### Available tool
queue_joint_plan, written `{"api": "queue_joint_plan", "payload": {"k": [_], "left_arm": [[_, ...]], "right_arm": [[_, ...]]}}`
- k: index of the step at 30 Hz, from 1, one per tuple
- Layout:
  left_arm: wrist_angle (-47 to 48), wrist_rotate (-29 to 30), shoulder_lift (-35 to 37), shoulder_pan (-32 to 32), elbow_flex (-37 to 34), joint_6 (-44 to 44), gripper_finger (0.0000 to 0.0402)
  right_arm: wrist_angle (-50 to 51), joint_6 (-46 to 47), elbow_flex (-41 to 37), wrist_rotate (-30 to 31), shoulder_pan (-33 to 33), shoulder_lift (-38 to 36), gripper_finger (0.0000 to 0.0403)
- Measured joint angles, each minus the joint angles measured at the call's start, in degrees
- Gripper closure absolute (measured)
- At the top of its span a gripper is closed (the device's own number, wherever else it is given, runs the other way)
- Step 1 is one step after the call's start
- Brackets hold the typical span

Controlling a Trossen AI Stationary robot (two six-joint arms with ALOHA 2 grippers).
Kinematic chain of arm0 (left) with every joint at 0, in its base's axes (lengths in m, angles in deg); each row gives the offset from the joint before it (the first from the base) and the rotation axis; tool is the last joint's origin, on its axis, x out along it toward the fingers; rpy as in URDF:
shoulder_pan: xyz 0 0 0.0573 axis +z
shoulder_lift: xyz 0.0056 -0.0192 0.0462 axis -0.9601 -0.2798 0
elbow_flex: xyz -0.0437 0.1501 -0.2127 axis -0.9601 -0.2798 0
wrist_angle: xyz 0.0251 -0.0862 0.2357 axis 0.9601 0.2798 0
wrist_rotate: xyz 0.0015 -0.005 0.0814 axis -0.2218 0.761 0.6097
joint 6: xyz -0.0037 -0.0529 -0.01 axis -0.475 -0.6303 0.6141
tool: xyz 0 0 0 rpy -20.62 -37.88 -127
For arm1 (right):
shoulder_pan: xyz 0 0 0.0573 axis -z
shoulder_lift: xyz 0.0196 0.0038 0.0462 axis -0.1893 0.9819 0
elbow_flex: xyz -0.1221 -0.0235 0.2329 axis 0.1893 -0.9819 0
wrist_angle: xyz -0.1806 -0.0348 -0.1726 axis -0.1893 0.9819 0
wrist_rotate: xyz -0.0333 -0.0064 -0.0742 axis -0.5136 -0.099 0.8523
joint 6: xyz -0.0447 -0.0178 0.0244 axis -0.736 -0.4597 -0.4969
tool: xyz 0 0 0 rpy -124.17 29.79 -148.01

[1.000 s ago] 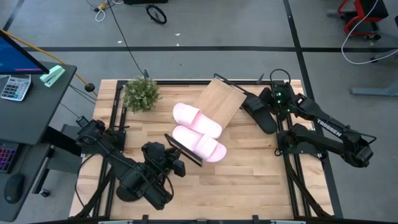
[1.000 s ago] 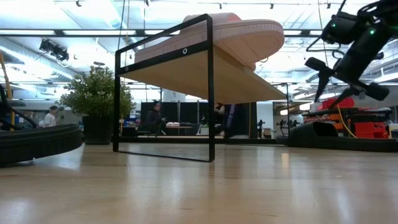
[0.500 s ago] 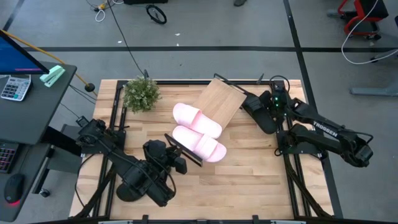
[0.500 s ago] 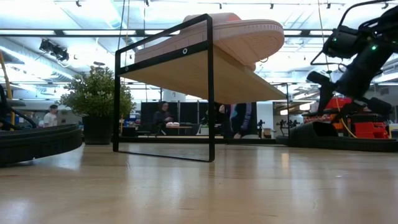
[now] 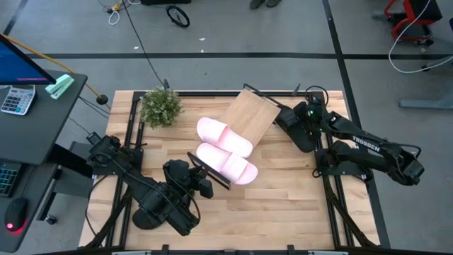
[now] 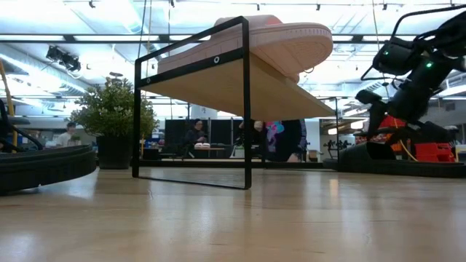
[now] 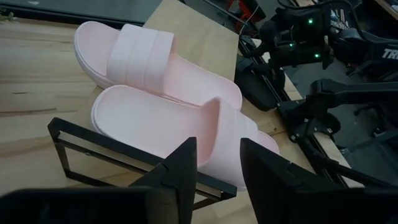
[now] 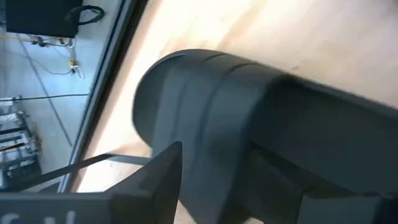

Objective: Pick and place slides into the shelf
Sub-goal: Put the top black slipper on the shelf

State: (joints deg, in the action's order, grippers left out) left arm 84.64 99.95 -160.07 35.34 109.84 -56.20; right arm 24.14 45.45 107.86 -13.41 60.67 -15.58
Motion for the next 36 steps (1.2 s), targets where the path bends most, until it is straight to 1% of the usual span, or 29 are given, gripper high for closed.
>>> {"api": "queue_joint_plan", "payload": {"k": [4,7,10,13,17,18,21,25,32,36], "left_arm": [[-0.1,0.0,0.0,0.0,0.0,0.0,0.028],[-0.5,-0.6,0.0,0.0,0.0,0.0,0.0279],[-0.8,-0.6,0.0,0.0,0.0,0.0,0.0276],[-1.0,-0.6,0.0,0.0,0.0,0.0,0.0274],[-1.0,-0.6,0.0,0.0,0.0,0.0,0.0278],[-1.0,-0.6,0.0,0.0,0.0,0.0,0.028],[-1.0,-0.6,0.0,0.0,0.0,0.0,0.0286],[-1.0,-0.6,0.0,0.0,0.0,0.0,0.0291],[-1.2,-0.6,0.0,0.0,0.0,0.0,0.0288],[-1.2,-0.6,0.0,0.0,0.0,0.1,0.029]], "right_arm": [[-5.3,0.0,0.0,-0.1,0.0,3.9,0.0222],[-7.1,0.0,0.0,-0.1,0.0,6.5,0.0222],[-8.0,-0.5,0.0,0.1,0.0,8.1,0.0238],[-8.2,-1.4,0.0,1.5,0.0,8.4,0.0284],[-8.4,-3.1,0.0,4.1,0.0,7.8,0.0377],[-8.4,-3.5,0.0,4.9,0.0,7.6,0.0386],[-8.0,-2.7,0.0,7.3,0.0,6.9,0.0382],[-6.7,-3.9,1.1,10.9,0.0,5.1,0.039],[-3.0,-8.5,7.1,17.4,0.1,4.4,0.039],[-1.3,-12.9,10.9,18.5,1.5,4.4,0.039]]}}
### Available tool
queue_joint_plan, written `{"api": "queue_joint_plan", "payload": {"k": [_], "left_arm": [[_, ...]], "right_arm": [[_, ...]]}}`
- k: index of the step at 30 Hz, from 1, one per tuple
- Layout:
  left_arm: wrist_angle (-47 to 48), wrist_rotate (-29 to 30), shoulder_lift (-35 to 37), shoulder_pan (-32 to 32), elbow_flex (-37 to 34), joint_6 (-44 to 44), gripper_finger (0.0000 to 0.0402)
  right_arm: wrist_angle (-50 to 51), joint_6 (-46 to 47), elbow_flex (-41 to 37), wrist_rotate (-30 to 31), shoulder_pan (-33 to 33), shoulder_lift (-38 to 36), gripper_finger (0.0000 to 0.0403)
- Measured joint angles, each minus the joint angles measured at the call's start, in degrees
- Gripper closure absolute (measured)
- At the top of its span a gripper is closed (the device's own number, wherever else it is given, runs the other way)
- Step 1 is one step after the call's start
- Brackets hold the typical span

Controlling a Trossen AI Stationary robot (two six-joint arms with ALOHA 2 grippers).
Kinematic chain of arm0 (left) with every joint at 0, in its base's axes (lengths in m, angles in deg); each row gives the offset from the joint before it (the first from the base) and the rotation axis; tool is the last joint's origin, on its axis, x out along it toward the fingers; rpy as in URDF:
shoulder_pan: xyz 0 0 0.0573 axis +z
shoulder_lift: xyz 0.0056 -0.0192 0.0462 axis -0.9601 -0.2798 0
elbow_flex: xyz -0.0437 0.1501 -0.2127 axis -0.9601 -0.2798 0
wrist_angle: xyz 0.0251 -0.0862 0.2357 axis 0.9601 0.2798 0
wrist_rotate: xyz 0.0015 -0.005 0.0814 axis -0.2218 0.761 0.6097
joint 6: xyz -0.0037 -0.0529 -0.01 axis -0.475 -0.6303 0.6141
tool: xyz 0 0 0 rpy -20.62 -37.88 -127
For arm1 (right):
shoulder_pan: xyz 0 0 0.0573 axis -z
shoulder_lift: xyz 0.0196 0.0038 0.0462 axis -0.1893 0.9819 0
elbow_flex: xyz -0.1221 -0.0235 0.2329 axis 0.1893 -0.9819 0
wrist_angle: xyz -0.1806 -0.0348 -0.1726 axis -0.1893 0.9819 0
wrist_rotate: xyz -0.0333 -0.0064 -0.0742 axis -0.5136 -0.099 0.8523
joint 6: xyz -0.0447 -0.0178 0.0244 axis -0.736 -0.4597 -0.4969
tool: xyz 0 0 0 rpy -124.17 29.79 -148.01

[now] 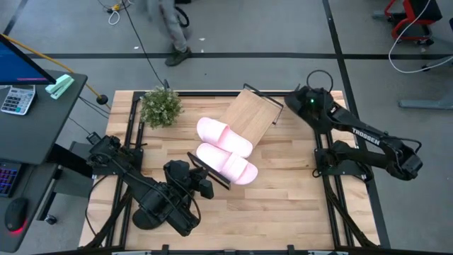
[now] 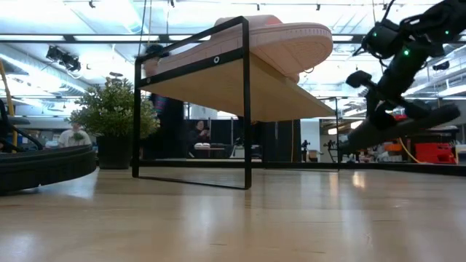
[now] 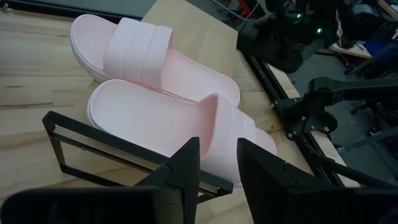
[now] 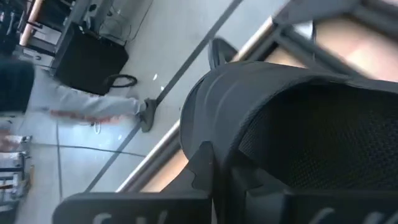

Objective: Pick and place slides into the shelf
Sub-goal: Put the top black slipper on the shelf

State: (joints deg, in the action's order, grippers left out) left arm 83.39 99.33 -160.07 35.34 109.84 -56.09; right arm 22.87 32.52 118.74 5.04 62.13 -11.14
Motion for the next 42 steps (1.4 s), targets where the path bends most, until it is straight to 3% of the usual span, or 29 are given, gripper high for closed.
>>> {"api": "queue_joint_plan", "payload": {"k": [10,18,26,34,42], "left_arm": [[-0.1,0.0,0.0,-0.1,0.0,0.5,0.0294],[-0.1,0.0,0.0,-0.1,0.0,0.5,0.0294],[-0.2,0.0,0.0,0.0,0.0,1.9,0.0294],[-0.2,0.0,0.0,0.0,0.0,1.9,0.0294],[-0.5,0.0,0.0,0.0,0.0,1.9,0.0294]], "right_arm": [[0.3,-11.9,10.2,-0.4,2.6,0.0,0.039],[0.1,-19.1,19.9,-5.7,2.5,0.1,0.039],[-5.4,-15.8,22.6,-9.9,-1.8,0.2,0.0391],[-9.9,-10.2,22.6,-10.1,-8.1,0.2,0.0391],[-21.7,-2.5,22.6,-8.2,-15.3,3.8,0.0391]]}}
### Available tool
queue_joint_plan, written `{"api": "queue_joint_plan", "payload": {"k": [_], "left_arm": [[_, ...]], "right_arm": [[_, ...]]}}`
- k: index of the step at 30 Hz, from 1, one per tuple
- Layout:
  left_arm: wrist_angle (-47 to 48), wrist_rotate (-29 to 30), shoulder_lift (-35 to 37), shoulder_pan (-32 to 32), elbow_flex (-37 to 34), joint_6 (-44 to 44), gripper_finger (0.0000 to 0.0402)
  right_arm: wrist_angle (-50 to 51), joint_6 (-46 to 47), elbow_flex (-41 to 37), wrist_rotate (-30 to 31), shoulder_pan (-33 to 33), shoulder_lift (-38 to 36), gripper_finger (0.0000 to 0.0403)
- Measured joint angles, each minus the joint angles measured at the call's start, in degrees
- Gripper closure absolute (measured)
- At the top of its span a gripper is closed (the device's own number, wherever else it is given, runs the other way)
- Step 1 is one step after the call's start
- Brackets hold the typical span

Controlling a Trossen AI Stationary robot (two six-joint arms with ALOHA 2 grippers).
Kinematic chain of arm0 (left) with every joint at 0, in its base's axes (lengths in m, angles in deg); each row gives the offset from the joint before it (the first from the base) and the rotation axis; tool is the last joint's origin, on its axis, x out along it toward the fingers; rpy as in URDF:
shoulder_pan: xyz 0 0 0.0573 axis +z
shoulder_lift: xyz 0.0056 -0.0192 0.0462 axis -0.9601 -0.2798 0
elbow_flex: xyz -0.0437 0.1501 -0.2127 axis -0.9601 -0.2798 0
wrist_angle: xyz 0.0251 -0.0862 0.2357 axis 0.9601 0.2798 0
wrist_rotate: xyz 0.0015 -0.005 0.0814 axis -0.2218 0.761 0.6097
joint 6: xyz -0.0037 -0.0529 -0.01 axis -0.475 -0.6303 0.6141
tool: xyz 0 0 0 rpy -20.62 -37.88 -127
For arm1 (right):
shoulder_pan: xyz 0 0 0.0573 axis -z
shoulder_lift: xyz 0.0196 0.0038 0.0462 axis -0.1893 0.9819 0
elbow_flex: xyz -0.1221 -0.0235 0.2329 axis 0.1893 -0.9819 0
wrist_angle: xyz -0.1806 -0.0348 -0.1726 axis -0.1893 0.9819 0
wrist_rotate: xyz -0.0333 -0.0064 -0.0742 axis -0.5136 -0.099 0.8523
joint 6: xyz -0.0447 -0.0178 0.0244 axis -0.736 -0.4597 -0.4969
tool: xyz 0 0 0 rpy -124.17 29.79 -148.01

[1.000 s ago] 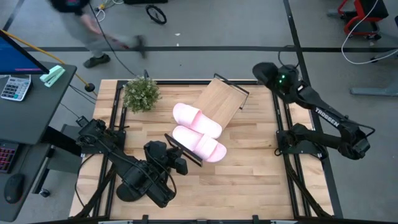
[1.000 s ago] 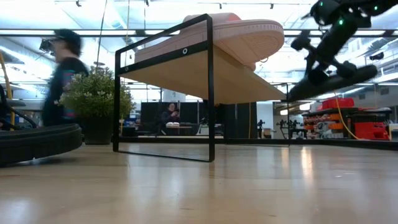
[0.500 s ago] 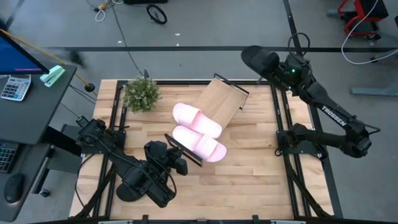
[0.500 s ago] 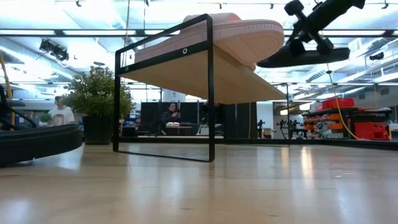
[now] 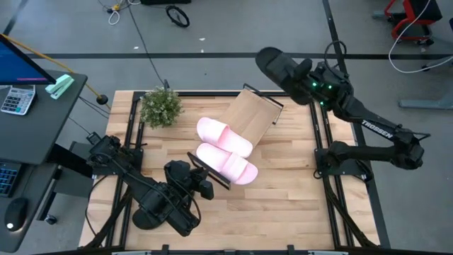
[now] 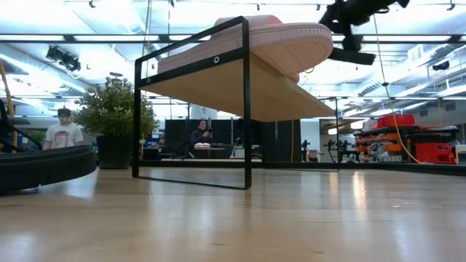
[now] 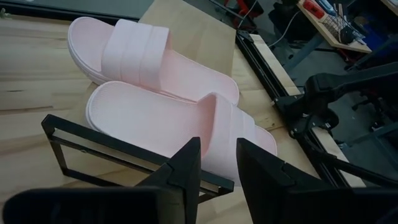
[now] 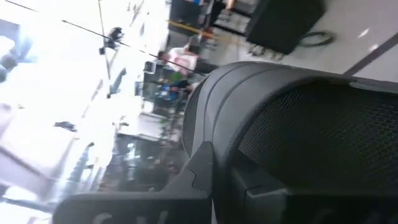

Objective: Pick and place slides into the shelf
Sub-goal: Put the top black slipper on the shelf

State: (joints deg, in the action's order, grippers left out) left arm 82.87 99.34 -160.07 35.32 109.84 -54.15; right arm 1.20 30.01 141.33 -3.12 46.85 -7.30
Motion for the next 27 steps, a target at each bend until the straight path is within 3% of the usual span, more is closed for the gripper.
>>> {"api": "queue_joint_plan", "payload": {"k": [9,14,27], "left_arm": [[-0.1,0.0,0.0,0.0,0.0,0.0,0.0294],[-0.2,0.0,0.0,0.0,0.0,0.0,0.0294],[-0.3,0.0,0.0,0.0,0.0,0.0,0.0294]], "right_arm": [[-1.7,5.0,0.0,-0.1,-6.7,7.3,0.0391],[-9.7,7.9,0.0,-0.5,-9.9,12.5,0.0391],[-10.4,11.1,0.0,-0.4,-11.4,18.3,0.0391]]}}
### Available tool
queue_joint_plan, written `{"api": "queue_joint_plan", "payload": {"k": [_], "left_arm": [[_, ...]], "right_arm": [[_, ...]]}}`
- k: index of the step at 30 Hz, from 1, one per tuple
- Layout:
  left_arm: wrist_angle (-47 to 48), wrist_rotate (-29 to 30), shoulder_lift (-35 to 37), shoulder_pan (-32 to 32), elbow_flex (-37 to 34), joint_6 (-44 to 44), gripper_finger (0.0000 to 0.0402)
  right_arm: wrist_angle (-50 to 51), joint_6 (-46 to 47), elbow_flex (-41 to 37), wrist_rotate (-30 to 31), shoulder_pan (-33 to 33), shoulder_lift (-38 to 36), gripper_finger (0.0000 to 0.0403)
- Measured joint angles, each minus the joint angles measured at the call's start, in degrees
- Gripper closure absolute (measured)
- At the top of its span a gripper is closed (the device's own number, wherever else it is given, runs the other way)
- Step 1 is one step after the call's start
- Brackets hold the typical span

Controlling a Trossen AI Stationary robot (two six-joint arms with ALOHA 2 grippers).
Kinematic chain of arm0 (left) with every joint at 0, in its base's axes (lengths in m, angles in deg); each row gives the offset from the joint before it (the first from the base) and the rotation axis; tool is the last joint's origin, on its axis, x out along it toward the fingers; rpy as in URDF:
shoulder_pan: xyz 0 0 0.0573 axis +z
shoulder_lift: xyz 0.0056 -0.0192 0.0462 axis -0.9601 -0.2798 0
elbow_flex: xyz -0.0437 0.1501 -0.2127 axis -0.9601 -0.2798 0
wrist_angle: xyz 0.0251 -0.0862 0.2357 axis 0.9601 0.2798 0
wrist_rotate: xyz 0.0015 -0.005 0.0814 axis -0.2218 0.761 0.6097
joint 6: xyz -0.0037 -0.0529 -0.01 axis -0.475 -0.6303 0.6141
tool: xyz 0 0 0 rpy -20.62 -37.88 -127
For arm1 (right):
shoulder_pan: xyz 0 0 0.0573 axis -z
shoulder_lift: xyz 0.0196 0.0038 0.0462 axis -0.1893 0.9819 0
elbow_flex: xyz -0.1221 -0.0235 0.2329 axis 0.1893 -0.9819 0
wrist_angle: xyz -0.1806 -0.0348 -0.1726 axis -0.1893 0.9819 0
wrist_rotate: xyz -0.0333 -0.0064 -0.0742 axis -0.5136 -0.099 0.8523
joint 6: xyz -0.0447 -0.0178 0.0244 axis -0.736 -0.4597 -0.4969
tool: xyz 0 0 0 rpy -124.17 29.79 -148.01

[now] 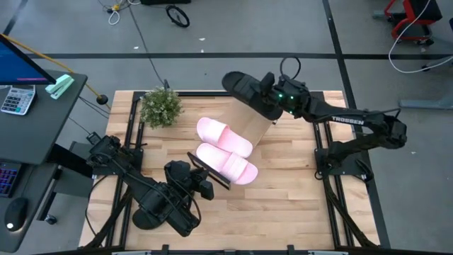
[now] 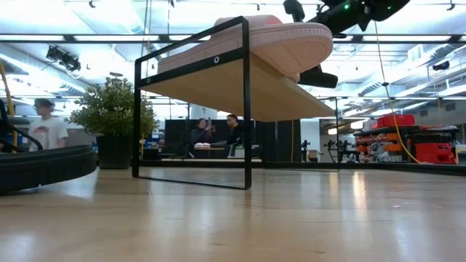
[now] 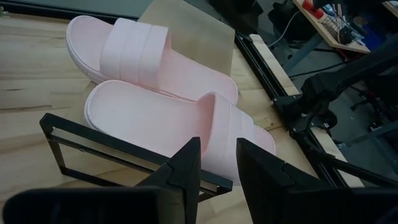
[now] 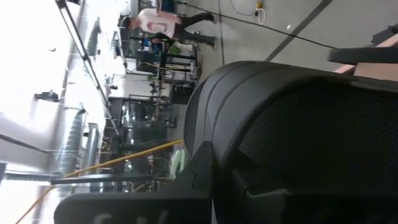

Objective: Pick and place slides into the shelf
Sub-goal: Put the top black slipper on the shelf

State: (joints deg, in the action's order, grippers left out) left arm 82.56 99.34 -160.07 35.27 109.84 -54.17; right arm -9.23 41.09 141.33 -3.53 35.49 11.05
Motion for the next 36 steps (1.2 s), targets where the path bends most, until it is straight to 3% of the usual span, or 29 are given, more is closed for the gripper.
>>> {"api": "queue_joint_plan", "payload": {"k": [21,36], "left_arm": [[0.0,0.0,0.0,0.0,0.0,0.0,0.0294],[-0.1,0.0,0.0,0.0,0.0,0.0,0.0294]], "right_arm": [[2.5,1.0,0.0,-1.6,0.0,5.8,0.0391],[2.2,2.3,0.0,-1.5,1.7,5.9,0.0391]]}}
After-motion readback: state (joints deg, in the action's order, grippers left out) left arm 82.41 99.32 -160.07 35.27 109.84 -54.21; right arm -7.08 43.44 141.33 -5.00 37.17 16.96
